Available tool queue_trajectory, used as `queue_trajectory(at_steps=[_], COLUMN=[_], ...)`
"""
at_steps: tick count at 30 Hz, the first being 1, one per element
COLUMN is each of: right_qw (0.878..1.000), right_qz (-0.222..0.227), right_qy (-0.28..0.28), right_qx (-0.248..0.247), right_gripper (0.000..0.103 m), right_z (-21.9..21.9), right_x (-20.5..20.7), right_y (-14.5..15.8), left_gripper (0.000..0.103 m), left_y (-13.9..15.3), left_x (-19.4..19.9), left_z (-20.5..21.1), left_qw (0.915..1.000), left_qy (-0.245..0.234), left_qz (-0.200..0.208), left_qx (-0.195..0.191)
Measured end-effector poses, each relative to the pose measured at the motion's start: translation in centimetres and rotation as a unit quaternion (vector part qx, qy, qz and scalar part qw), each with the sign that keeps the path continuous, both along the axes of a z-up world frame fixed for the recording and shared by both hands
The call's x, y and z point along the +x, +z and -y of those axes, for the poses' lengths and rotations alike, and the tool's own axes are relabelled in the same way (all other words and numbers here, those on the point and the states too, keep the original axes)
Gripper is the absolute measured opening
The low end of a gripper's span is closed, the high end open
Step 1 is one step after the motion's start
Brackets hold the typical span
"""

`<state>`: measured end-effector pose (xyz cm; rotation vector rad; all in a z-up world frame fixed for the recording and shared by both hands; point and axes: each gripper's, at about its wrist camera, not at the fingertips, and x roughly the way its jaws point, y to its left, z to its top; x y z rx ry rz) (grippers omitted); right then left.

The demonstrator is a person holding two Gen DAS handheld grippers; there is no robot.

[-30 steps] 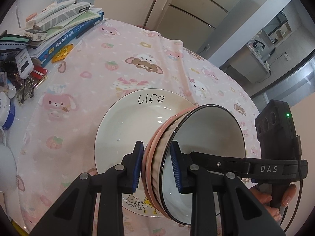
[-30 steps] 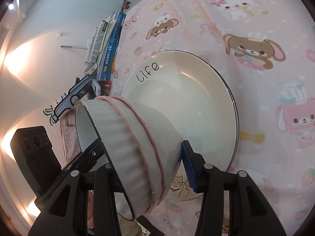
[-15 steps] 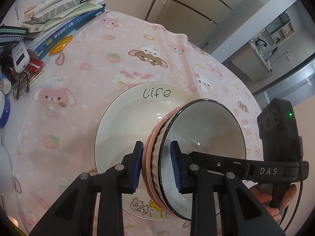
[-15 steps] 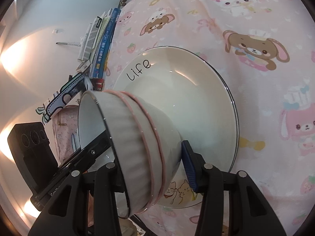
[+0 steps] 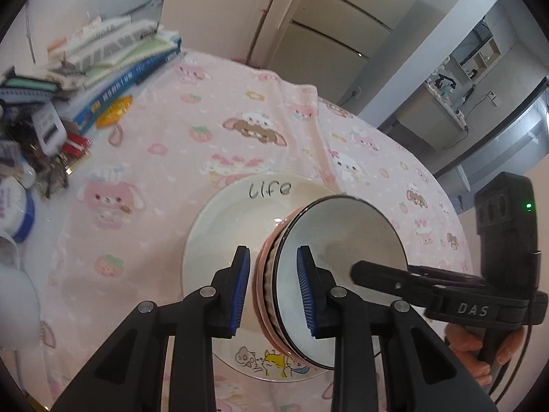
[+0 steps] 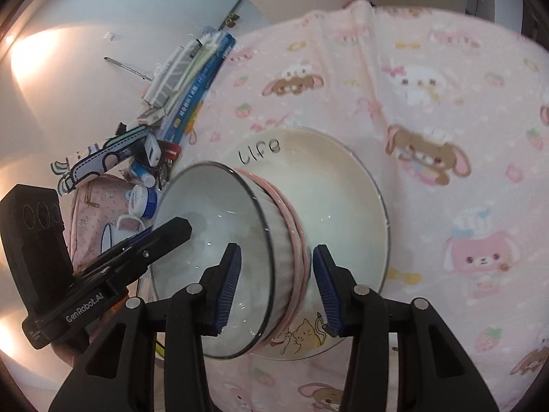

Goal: Organize plates and bowls
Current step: 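Lower the bowl stack onto the 'Life' plate and open both grippers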

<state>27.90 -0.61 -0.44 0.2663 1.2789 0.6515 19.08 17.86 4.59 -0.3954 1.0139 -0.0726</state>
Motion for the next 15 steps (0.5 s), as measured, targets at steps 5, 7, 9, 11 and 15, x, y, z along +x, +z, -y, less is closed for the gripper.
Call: queue_trajectory(at_steps=[5, 7, 9, 11, 15], right_qw=[0.998, 0.995, 0.993, 0.991, 0.979], right_qz=[0.058, 0.084, 0.104, 0.119, 0.169], right_qy=[-0.011, -0.014, -0.012, -0.02, -0.042], right_qx=[-0.033, -0.048, -0.057, -0.064, -0.101], right_gripper=[0.044, 0.044, 0.044, 0.044, 0.044], right_z=[1.0, 1.5, 1.9, 2.6, 4.3], right_x=[-1.2, -1.9, -2.6, -3.4, -5.6], right_y=[2.7, 3.7, 4.5, 5.2, 6.9], left_gripper=[0.057, 0.057, 0.057, 0.057, 0.058], left_y=[3.0, 4.0, 5.2, 6.0, 7.6], left_x=[-1.9, -2.7, -3.6, -4.3, -5.9], left_z=[1.2, 1.8, 2.5, 3.3, 5.6], left_qw=[0.997, 0.9953, 0.9934, 0.9917, 0.985], left_qy=[0.0, -0.003, -0.005, -0.009, -0.02], left_qz=[0.058, 0.073, 0.093, 0.106, 0.139], left_qx=[0.051, 0.063, 0.067, 0.072, 0.1])
